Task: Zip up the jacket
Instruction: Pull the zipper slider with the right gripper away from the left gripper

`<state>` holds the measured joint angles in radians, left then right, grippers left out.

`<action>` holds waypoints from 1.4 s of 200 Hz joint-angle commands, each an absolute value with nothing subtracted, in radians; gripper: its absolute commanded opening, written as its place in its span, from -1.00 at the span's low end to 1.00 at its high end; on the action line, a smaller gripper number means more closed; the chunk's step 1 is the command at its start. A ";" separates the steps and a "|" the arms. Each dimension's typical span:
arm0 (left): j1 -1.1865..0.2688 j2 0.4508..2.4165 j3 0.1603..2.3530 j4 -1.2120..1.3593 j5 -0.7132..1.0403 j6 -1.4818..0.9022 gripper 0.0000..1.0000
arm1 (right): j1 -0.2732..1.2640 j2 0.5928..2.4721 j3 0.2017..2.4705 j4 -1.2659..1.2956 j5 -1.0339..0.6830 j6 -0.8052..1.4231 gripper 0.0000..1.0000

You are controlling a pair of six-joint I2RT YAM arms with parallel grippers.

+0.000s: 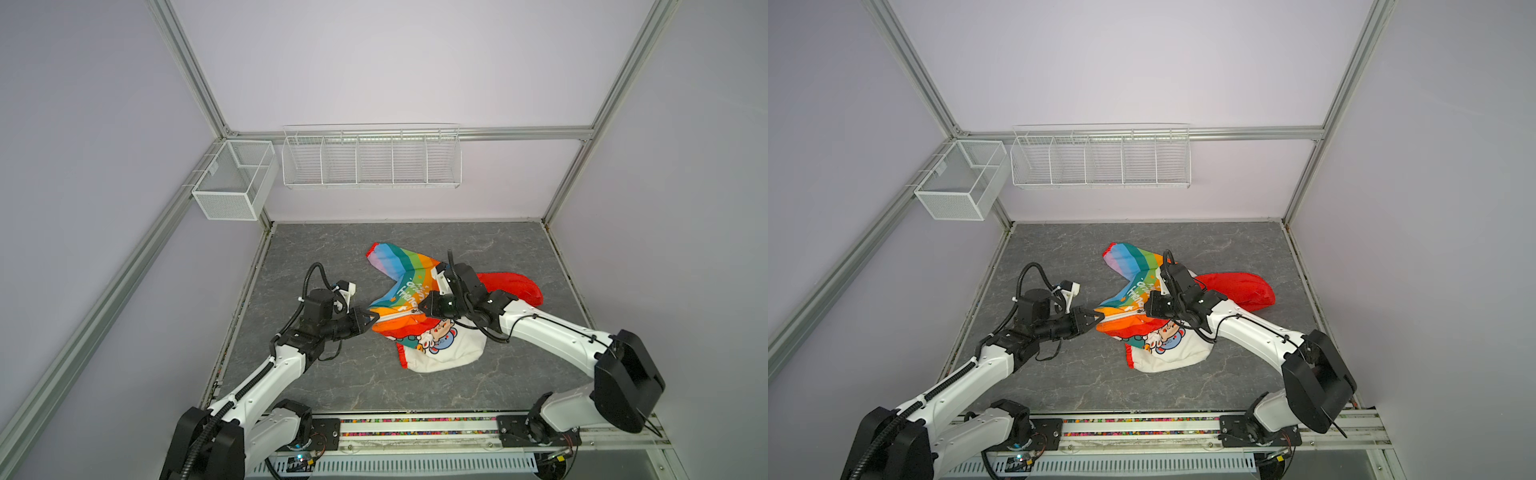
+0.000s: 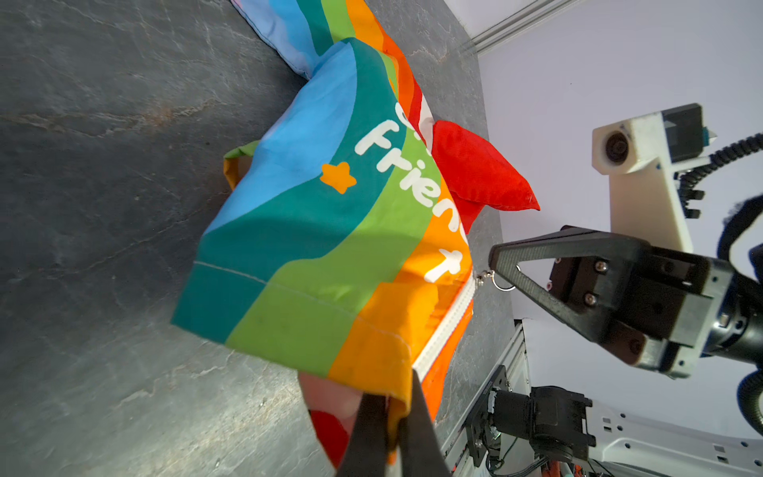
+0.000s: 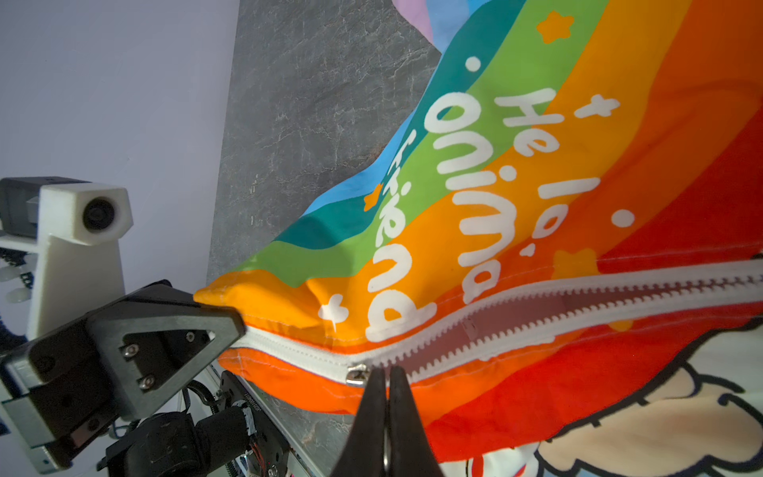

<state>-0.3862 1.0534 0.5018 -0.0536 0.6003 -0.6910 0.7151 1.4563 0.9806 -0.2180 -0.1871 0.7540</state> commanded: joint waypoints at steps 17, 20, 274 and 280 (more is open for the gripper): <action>-0.379 1.021 0.525 -0.098 0.535 -0.660 -1.00 | 0.701 1.465 1.005 -0.250 -0.152 0.729 -0.86; -0.379 1.020 0.525 -0.098 0.533 -0.660 -1.00 | 0.700 1.466 1.005 -0.251 -0.152 0.729 -0.86; -0.377 0.979 0.503 -0.118 0.437 -0.656 -1.00 | 0.657 1.463 1.032 -0.331 -0.091 0.687 -0.86; -0.377 0.979 0.502 -0.118 0.436 -0.655 -1.00 | 0.658 1.463 1.032 -0.333 -0.089 0.685 -0.86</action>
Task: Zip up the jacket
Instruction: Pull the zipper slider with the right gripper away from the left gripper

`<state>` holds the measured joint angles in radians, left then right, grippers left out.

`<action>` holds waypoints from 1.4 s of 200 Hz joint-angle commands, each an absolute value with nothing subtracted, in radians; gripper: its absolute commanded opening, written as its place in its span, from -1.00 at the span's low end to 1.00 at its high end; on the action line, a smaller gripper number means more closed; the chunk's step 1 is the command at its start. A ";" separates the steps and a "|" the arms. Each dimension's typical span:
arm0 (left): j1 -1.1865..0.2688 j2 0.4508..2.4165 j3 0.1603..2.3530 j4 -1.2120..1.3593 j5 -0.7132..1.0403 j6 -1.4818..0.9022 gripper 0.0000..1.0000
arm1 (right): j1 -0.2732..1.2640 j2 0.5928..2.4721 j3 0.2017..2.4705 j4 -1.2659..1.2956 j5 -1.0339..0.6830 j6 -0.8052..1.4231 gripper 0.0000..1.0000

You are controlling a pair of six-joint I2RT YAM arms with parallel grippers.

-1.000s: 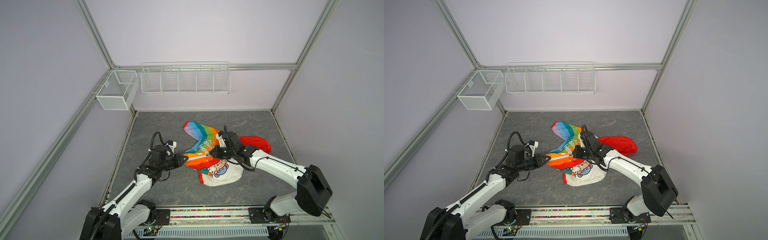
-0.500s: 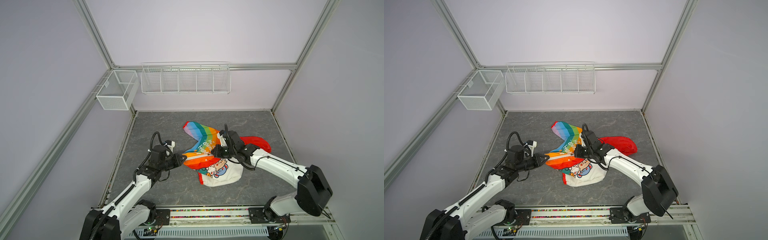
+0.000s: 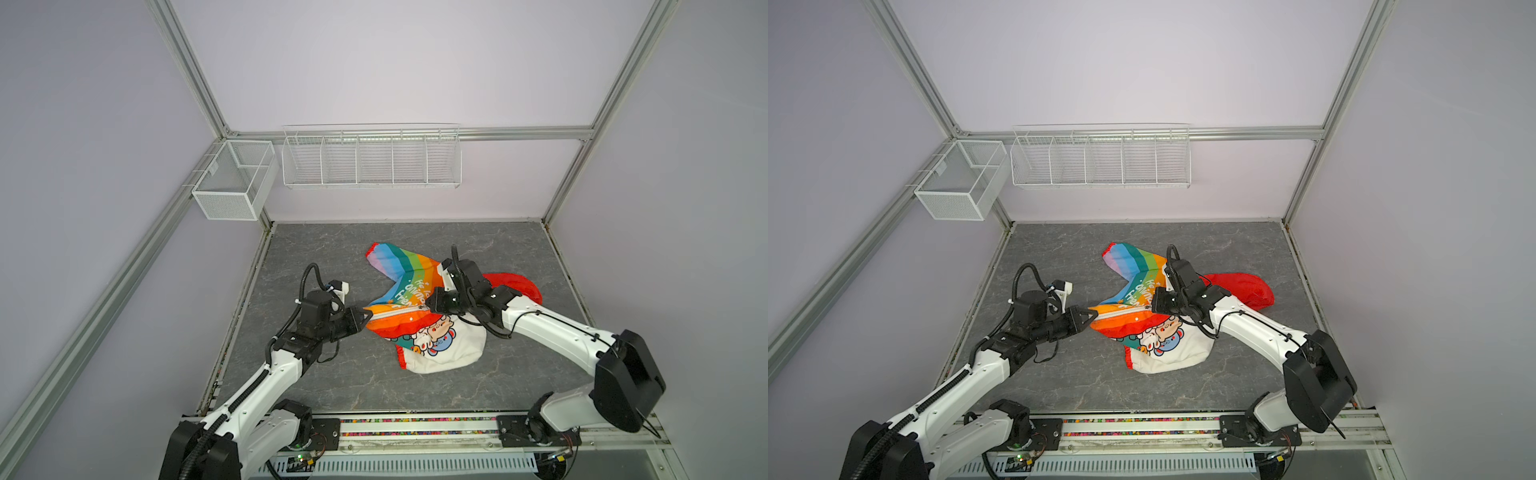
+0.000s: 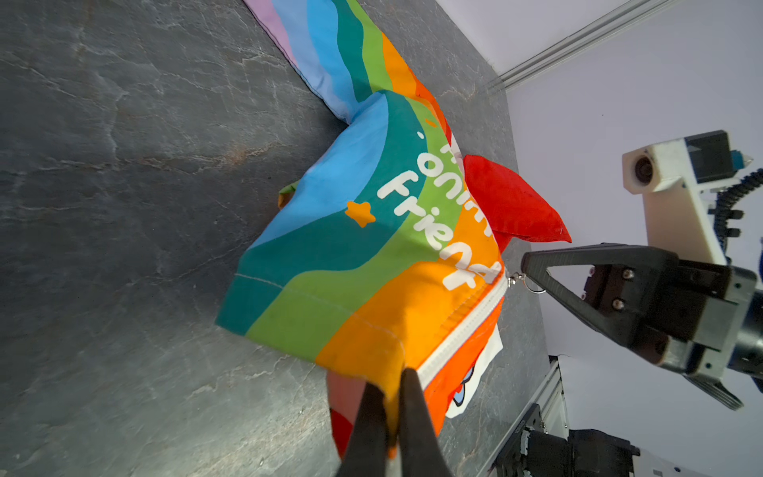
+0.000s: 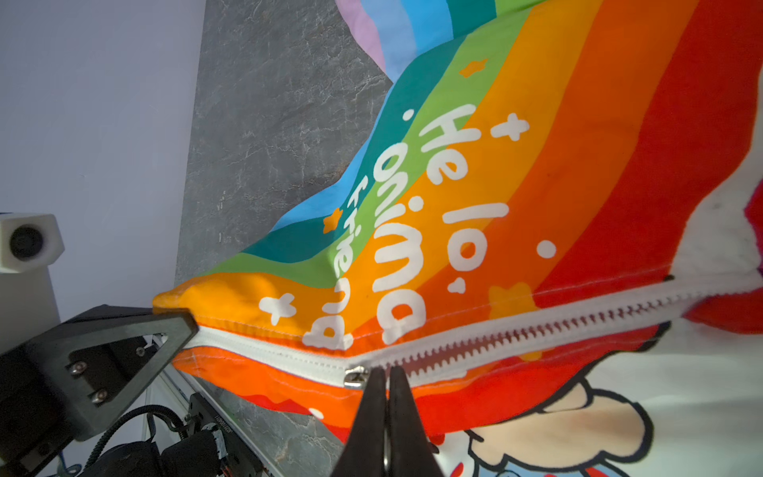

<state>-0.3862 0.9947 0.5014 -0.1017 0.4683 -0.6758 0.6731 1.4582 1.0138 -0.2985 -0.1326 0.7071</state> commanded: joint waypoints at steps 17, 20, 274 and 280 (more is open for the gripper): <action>-0.377 0.979 0.502 -0.117 0.437 -0.655 -1.00 | 0.654 1.465 1.032 -0.337 -0.087 0.683 -0.86; -0.377 0.977 0.501 -0.117 0.437 -0.657 -1.00 | 0.652 1.466 1.032 -0.337 -0.087 0.682 -0.86; -0.376 0.959 0.496 -0.124 0.416 -0.656 -1.00 | 0.597 1.468 1.028 -0.380 -0.051 0.645 -0.87; -0.377 0.958 0.496 -0.124 0.417 -0.655 -1.00 | 0.596 1.468 1.028 -0.382 -0.052 0.646 -0.87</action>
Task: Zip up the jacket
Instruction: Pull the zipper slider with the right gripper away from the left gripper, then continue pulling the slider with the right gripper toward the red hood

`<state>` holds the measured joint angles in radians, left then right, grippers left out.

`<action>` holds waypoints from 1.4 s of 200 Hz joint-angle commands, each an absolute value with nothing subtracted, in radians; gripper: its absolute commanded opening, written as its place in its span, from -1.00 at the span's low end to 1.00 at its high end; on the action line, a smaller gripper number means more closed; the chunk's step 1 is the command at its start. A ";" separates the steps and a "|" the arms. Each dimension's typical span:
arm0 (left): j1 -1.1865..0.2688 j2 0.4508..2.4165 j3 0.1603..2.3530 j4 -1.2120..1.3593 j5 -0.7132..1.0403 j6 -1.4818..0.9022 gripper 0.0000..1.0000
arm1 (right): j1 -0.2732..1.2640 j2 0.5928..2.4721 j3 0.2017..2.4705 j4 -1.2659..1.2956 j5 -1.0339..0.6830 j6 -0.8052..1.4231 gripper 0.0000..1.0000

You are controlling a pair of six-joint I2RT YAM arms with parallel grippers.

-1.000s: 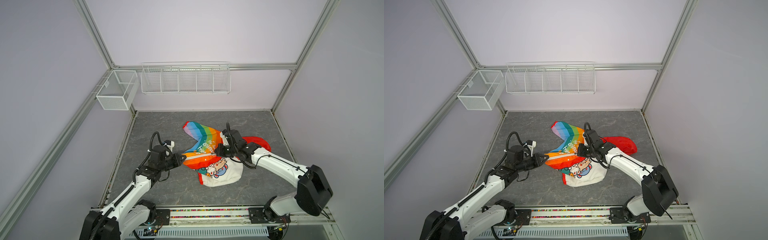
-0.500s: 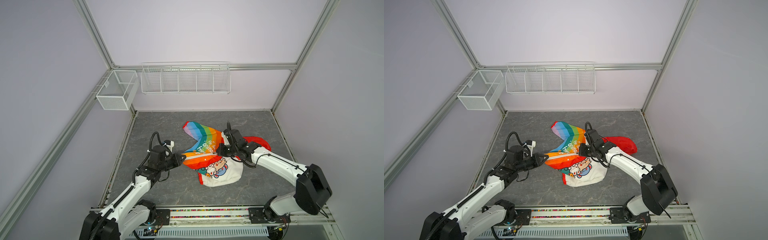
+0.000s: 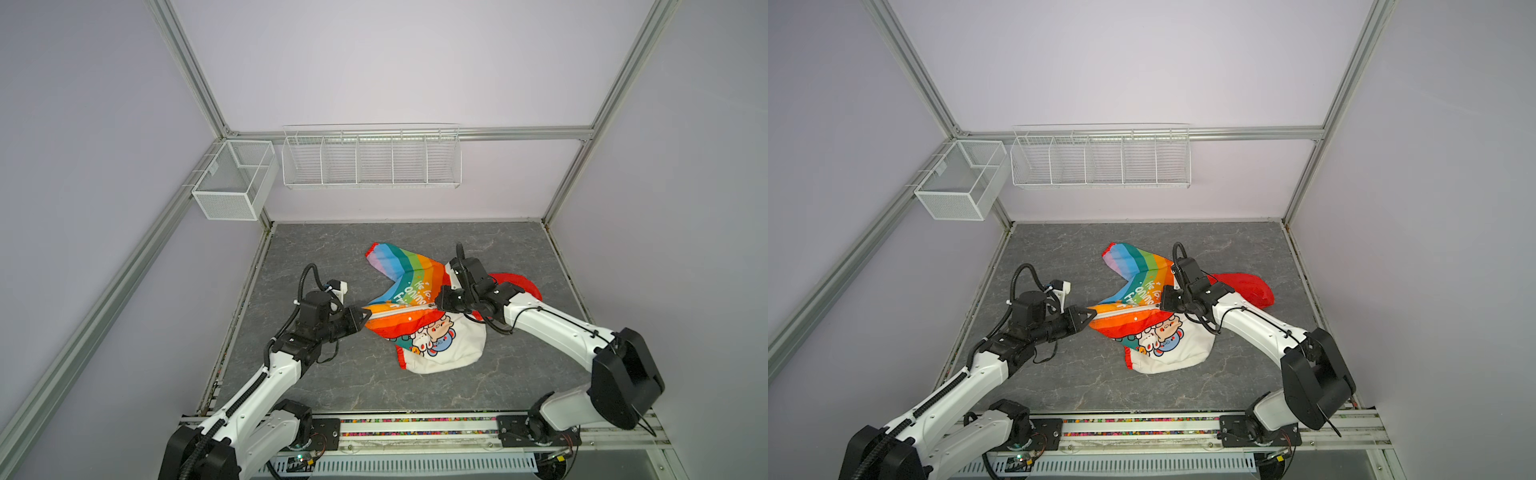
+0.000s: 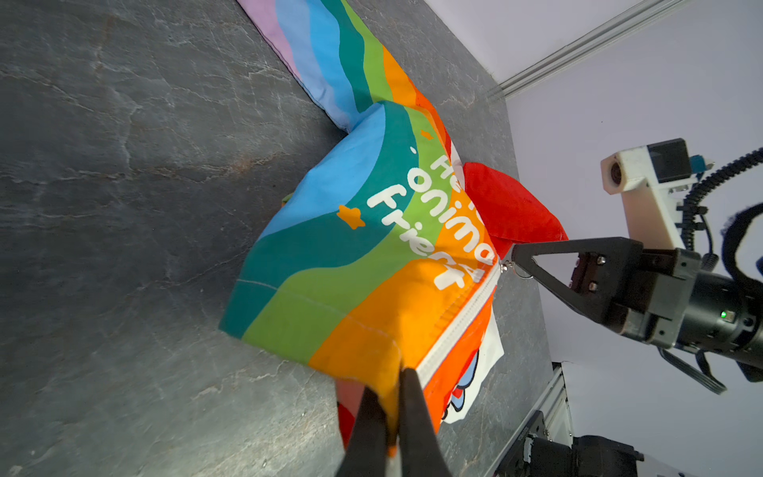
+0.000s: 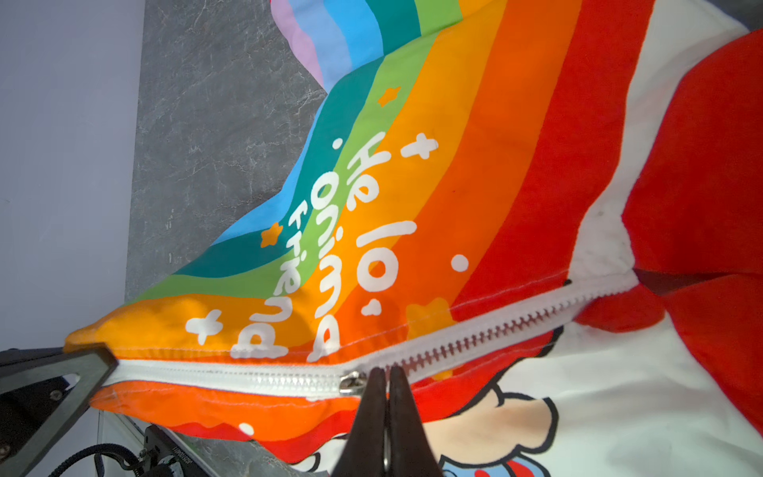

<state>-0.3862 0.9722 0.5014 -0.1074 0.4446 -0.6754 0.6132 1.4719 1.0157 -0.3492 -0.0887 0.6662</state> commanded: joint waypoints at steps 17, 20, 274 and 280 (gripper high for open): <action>-0.377 0.955 0.496 -0.125 0.414 -0.655 -1.00 | 0.593 1.467 1.028 -0.383 -0.052 0.644 -0.87; -0.377 0.954 0.496 -0.126 0.414 -0.655 -1.00 | 0.591 1.466 1.029 -0.383 -0.051 0.644 -0.87; -0.372 0.945 0.494 -0.138 0.399 -0.652 -1.00 | 0.485 1.442 1.028 -0.444 -0.017 0.601 -0.87; -0.373 0.945 0.494 -0.138 0.399 -0.651 -1.00 | 0.483 1.441 1.028 -0.445 -0.016 0.599 -0.87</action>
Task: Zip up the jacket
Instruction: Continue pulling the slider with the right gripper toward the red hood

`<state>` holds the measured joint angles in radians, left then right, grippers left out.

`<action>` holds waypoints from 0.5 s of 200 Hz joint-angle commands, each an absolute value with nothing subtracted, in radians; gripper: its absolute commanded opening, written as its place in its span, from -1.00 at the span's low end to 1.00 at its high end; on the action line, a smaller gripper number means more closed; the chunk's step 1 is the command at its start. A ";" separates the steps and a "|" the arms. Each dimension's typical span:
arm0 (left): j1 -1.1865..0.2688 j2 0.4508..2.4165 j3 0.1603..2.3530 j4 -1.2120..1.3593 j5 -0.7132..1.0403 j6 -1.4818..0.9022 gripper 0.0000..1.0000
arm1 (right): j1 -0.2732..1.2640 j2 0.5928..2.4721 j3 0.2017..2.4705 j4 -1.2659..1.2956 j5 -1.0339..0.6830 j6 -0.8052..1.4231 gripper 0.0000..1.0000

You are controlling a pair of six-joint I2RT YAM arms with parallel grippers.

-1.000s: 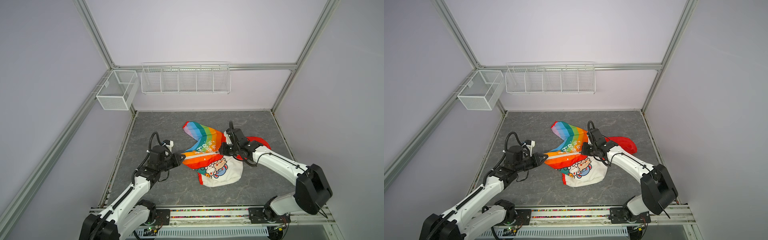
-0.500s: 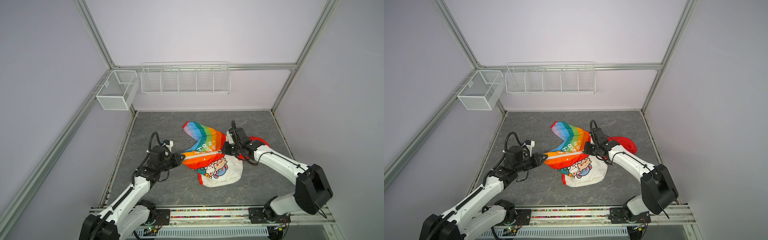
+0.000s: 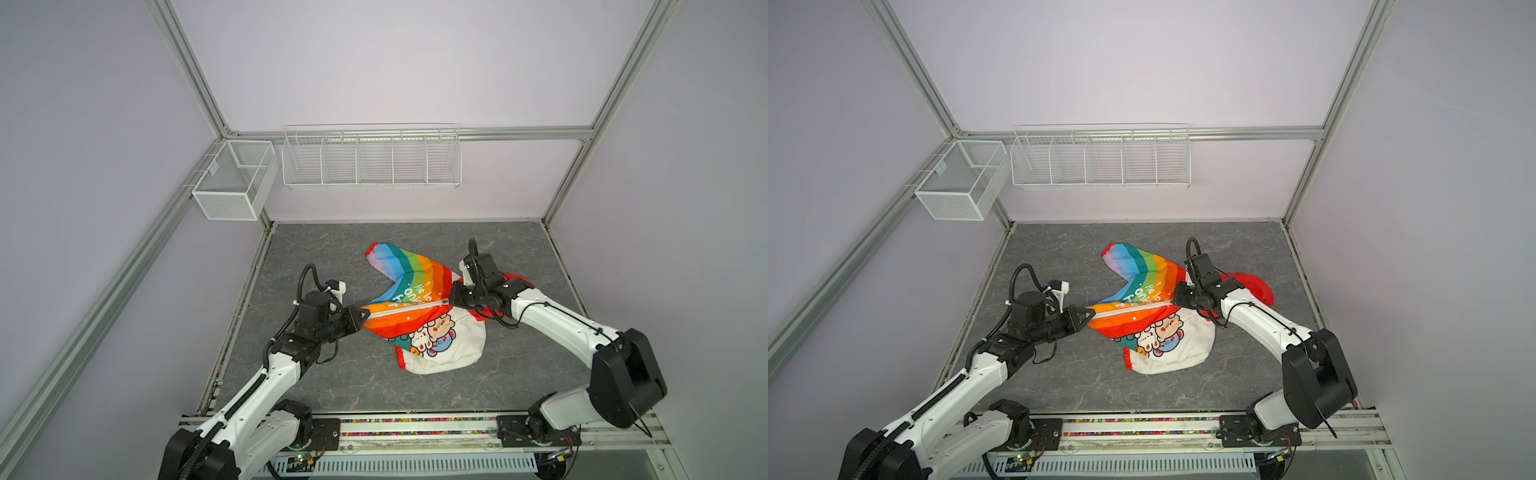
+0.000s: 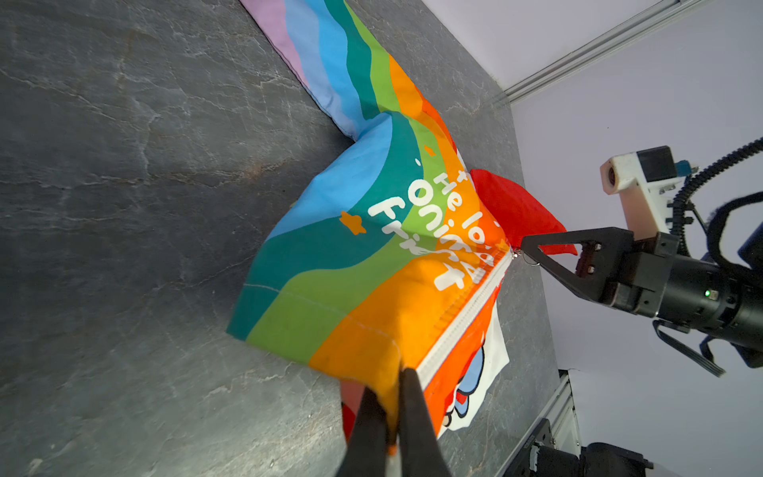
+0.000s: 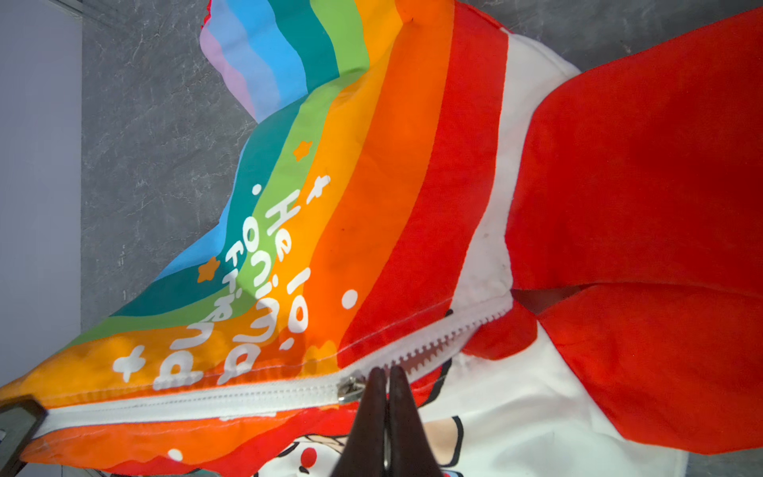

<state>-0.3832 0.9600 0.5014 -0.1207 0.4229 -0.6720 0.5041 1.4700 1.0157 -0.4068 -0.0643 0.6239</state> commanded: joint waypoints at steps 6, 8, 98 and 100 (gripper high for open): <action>-0.373 0.945 0.494 -0.139 0.396 -0.651 -1.00 | 0.480 1.440 1.027 -0.446 -0.014 0.600 -0.87; -0.373 0.945 0.494 -0.139 0.397 -0.652 -1.00 | 0.480 1.440 1.026 -0.447 -0.014 0.599 -0.87; -0.372 0.937 0.490 -0.144 0.397 -0.652 -1.00 | 0.442 1.435 1.014 -0.451 -0.008 0.589 -0.87; -0.371 0.937 0.489 -0.144 0.397 -0.651 -1.00 | 0.440 1.436 1.013 -0.451 -0.008 0.589 -0.87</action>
